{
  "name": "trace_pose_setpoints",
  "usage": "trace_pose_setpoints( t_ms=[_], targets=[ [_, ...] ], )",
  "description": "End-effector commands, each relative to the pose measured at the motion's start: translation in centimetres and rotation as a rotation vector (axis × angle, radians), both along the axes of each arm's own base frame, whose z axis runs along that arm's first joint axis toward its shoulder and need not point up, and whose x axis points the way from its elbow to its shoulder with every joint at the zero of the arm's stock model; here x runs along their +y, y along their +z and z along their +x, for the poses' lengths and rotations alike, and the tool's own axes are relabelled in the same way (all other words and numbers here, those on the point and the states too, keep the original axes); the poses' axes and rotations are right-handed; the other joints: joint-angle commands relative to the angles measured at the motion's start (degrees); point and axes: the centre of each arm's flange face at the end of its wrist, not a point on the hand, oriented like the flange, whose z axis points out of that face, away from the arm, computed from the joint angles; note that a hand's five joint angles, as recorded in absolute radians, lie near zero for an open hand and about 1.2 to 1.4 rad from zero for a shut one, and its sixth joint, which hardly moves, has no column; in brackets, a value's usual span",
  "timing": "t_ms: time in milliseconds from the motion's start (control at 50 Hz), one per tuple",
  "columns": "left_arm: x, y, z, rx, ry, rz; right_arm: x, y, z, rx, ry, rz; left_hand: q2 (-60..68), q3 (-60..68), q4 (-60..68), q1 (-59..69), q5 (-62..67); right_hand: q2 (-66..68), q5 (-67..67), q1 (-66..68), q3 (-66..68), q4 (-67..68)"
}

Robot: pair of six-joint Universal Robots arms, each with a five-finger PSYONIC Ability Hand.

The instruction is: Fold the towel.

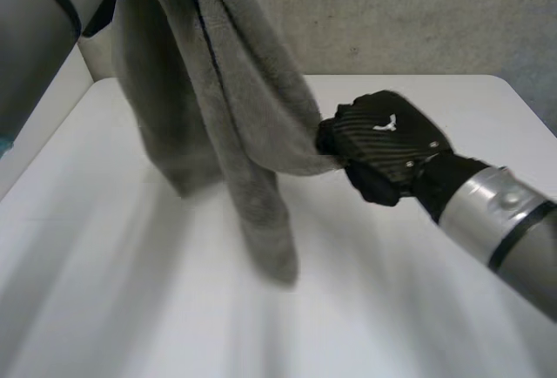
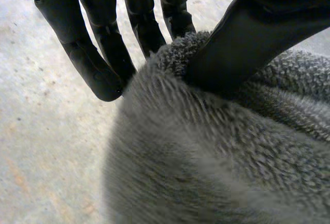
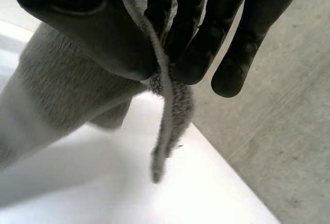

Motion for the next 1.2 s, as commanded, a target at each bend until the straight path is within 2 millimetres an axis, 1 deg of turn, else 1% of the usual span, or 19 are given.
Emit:
trace_pose_setpoints(
  t_ms=[20,40,60,100,120,160,220,260,380,500,520,540,580,640,780,1000,1040,1080,1200],
  targets=[
    [-0.6,-7.0,-3.5,-0.143,-0.064,0.228,-0.8,-5.3,2.3,0.120,-0.036,0.110,-6.2,-8.8,-7.2,-3.0,-15.3,5.3,3.1,3.8,3.5,3.4],
    [0.2,-9.8,-4.8,-0.201,-0.102,0.296,-1.0,-6.6,2.4,0.160,-0.040,0.143,-6.2,-8.8,-7.2,-3.0,-15.3,5.3,3.1,3.8,3.5,3.4],
    [0.2,-9.8,-4.8,-0.201,-0.103,0.297,-1.0,-6.6,2.4,0.160,-0.040,0.144,-6.2,-8.8,-7.2,-3.0,-15.3,5.3,3.1,3.8,3.5,3.4],
    [2.3,-14.9,-6.7,-0.303,-0.173,0.405,-0.9,-8.9,2.2,0.242,-0.030,0.206,-6.2,-8.8,-7.2,-3.0,-15.3,1.2,-1.0,-0.3,-0.6,-0.7],
    [2.3,-14.9,-6.7,-0.303,-0.173,0.405,-0.9,-8.9,2.2,0.243,-0.030,0.206,-6.2,-8.8,-7.2,-3.0,-15.3,1.1,-1.0,-0.4,-0.6,-0.8],
    [2.6,-18.9,-7.1,-0.361,-0.182,0.479,-1.4,-10.1,1.4,0.304,-0.046,0.241,-6.2,-8.8,-7.2,-3.0,-15.3,-27.3,-29.5,-28.8,-29.1,-29.2],
    [3.0,-20.7,-7.4,-0.382,-0.193,0.498,-2.2,-10.4,0.6,0.319,-0.077,0.247,-6.2,-8.8,-7.2,-3.0,-15.3,-34.7,-36.8,-36.2,-36.5,-36.6],
    [3.8,-22.4,-7.9,-0.400,-0.212,0.510,-4.1,-10.1,-1.2,0.324,-0.144,0.242,-6.2,-8.8,-7.2,-3.0,-15.3,-37.7,-39.9,-39.2,-39.5,-39.6],
    [5.6,-22.2,-9.0,-0.395,-0.262,0.479,-5.3,-8.5,-2.7,0.302,-0.201,0.204,-6.2,-8.8,-7.2,-3.0,-15.3,-38.1,-40.2,-39.6,-39.8,-40.0],
    [6.2,-19.9,-9.4,-0.353,-0.277,0.423,-6.0,-7.1,-4.3,0.292,-0.254,0.166,-6.2,-8.8,-7.2,-3.0,-15.3,-38.6,-40.7,-40.1,-40.3,-40.5],
    [6.3,-19.5,-9.3,-0.349,-0.279,0.418,-6.1,-6.8,-4.6,0.295,-0.263,0.150,-17.6,-20.2,-18.7,-14.5,-26.7,-40.4,-42.5,-41.9,-42.2,-42.3],
    [6.3,-19.5,-9.3,-0.349,-0.279,0.418,-6.1,-6.8,-4.6,0.295,-0.263,0.150,-17.8,-20.3,-18.8,-14.6,-26.8,-40.4,-42.6,-41.9,-42.2,-42.3],
    [6.5,-19.3,-9.1,-0.349,-0.279,0.418,-6.3,-6.5,-5.2,0.302,-0.280,0.135,-41.9,-44.5,-42.9,-38.7,-51.0,-46.8,-48.9,-48.3,-48.5,-48.7],
    [6.9,-18.9,-9.0,-0.348,-0.283,0.414,-6.7,-6.3,-5.4,0.300,-0.289,0.125,-49.7,-52.3,-50.7,-46.6,-58.8,-51.3,-53.5,-52.8,-53.1,-53.2],
    [6.8,-17.6,-8.0,-0.323,-0.265,0.403,-7.3,-5.2,-5.1,0.281,-0.287,0.089,-55.1,-57.7,-56.1,-52.0,-64.2,-53.7,-55.8,-55.2,-55.5,-55.6],
    [2.7,-15.0,-4.2,-0.253,-0.102,0.379,-8.6,-1.7,-4.1,0.265,-0.263,0.074,-59.6,-62.2,-60.7,-56.5,-68.7,-51.4,-53.5,-52.8,-53.1,-53.3],
    [1.9,-14.8,-3.4,-0.247,-0.077,0.381,-8.7,-1.5,-3.4,0.270,-0.242,0.082,-60.0,-62.6,-61.0,-56.8,-69.1,-51.4,-53.5,-52.8,-53.1,-53.3],
    [0.2,-15.0,-1.8,-0.246,-0.021,0.396,-8.7,-1.0,-1.0,0.270,-0.176,0.078,-60.1,-62.7,-61.2,-57.0,-69.2,-51.2,-53.3,-52.7,-53.0,-53.1],
    [-2.1,-16.1,0.5,-0.254,0.058,0.437,-8.7,-1.3,1.6,0.289,-0.106,0.110,-60.0,-62.6,-61.0,-56.8,-69.1,-51.2,-53.3,-52.7,-53.0,-53.1]
  ],
)
